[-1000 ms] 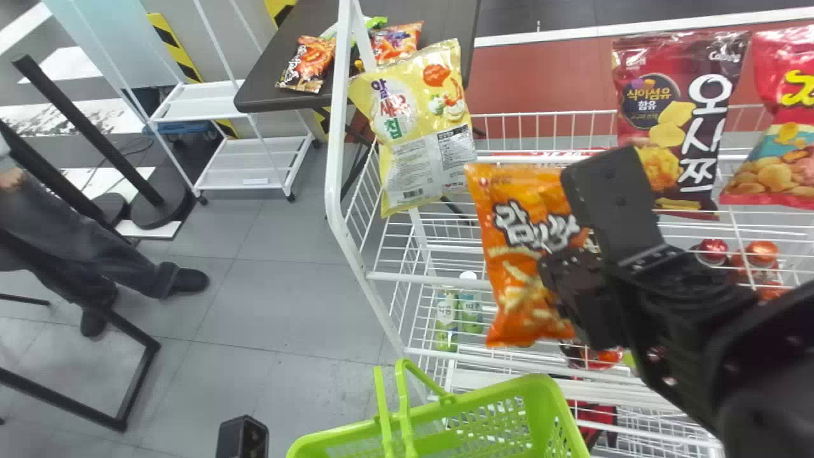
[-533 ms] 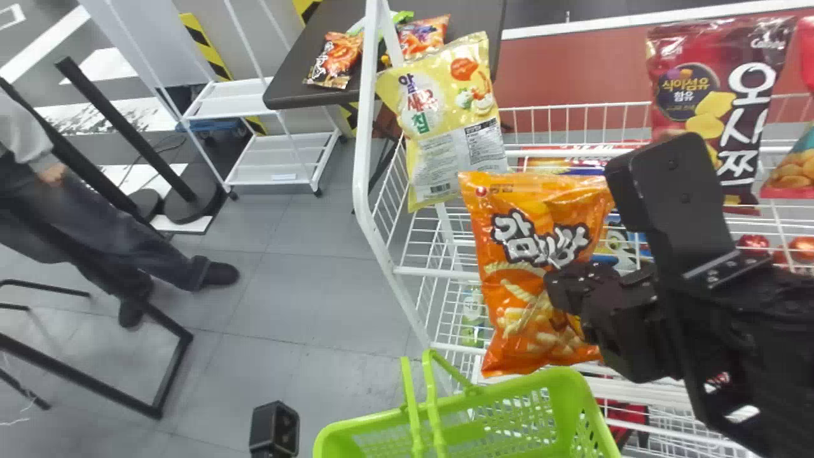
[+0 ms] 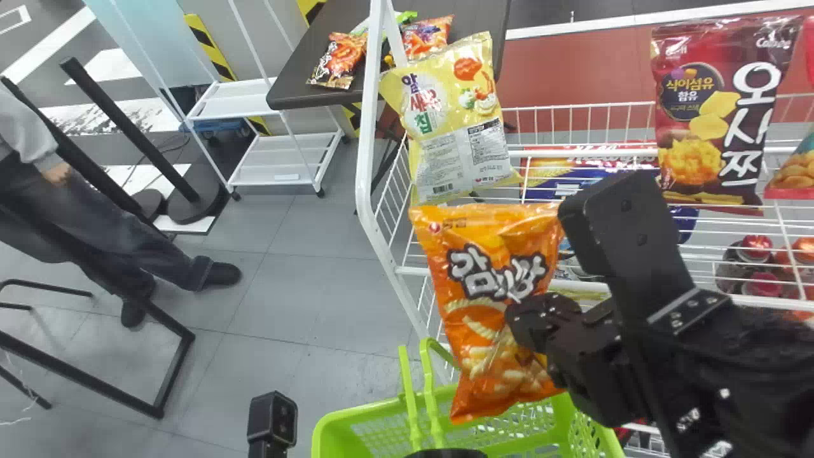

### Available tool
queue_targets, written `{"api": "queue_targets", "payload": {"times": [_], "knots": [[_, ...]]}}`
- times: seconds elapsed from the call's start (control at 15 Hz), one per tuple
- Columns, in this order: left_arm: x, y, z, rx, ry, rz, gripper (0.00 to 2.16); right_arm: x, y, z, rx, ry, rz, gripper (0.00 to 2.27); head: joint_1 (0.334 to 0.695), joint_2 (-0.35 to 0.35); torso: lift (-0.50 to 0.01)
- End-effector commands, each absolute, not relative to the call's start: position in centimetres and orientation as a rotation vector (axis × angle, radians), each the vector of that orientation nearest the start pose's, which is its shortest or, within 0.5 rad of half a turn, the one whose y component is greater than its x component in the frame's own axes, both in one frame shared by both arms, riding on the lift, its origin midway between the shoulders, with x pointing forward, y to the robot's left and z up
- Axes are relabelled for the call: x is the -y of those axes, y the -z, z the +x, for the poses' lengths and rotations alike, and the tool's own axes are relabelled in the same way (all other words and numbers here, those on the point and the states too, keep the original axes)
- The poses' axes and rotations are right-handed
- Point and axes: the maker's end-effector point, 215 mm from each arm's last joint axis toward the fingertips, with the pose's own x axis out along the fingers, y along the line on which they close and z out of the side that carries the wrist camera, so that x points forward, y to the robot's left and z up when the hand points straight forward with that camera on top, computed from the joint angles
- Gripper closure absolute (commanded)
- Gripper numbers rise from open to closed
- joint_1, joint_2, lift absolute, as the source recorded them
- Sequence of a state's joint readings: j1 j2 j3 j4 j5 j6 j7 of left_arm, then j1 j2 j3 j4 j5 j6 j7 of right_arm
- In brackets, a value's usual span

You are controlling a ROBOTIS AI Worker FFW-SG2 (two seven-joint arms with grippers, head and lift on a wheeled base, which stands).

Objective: Hold basket handle with left hand then pick Gamjakkang with right hand and place into basket

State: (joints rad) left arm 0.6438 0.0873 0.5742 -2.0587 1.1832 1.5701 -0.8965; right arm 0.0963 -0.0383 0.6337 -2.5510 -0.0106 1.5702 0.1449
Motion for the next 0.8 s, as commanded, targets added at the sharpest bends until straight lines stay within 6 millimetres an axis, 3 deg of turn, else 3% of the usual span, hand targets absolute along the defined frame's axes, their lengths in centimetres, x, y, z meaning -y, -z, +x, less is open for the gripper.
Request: {"api": "queue_targets", "payload": {"times": [0.0, 0.27, 0.4, 0.47, 0.53, 0.6, 0.73], "knots": [[-15.1, 34.1, 19.0, -0.809, 0.949, -1.482, 2.15, -7.6, 33.4, 30.6, -0.722, -0.811, -0.148, 2.24, 0.695, 0.35, -0.018], [-15.0, 33.9, 19.2, -0.805, 0.954, -1.473, 2.15, -8.1, 35.2, 28.5, -0.762, -0.834, -0.182, 2.24, 0.695, 0.35, -0.018], [-15.1, 33.8, 19.2, -0.803, 0.954, -1.471, 2.15, -7.8, 36.5, 27.7, -0.787, -0.834, -0.202, 2.0, 0.695, 0.35, -0.018], [-15.1, 33.8, 19.3, -0.803, 0.955, -1.469, 2.15, -7.6, 36.9, 27.5, -0.792, -0.825, -0.218, 1.54, 0.695, 0.35, -0.018], [-15.1, 33.8, 19.3, -0.803, 0.955, -1.467, 2.15, -7.6, 37.0, 27.3, -0.793, -0.823, -0.226, 0.52, 0.695, 0.35, -0.018], [-15.1, 33.8, 19.3, -0.803, 0.955, -1.467, 2.15, -7.8, 36.9, 27.1, -0.788, -0.835, -0.231, 0.0, 0.695, 0.35, -0.018], [-15.2, 33.8, 19.4, -0.799, 0.953, -1.468, 2.15, -8.0, 36.7, 26.6, -0.786, -0.854, -0.231, 0.02, 0.695, 0.35, -0.018]]}}
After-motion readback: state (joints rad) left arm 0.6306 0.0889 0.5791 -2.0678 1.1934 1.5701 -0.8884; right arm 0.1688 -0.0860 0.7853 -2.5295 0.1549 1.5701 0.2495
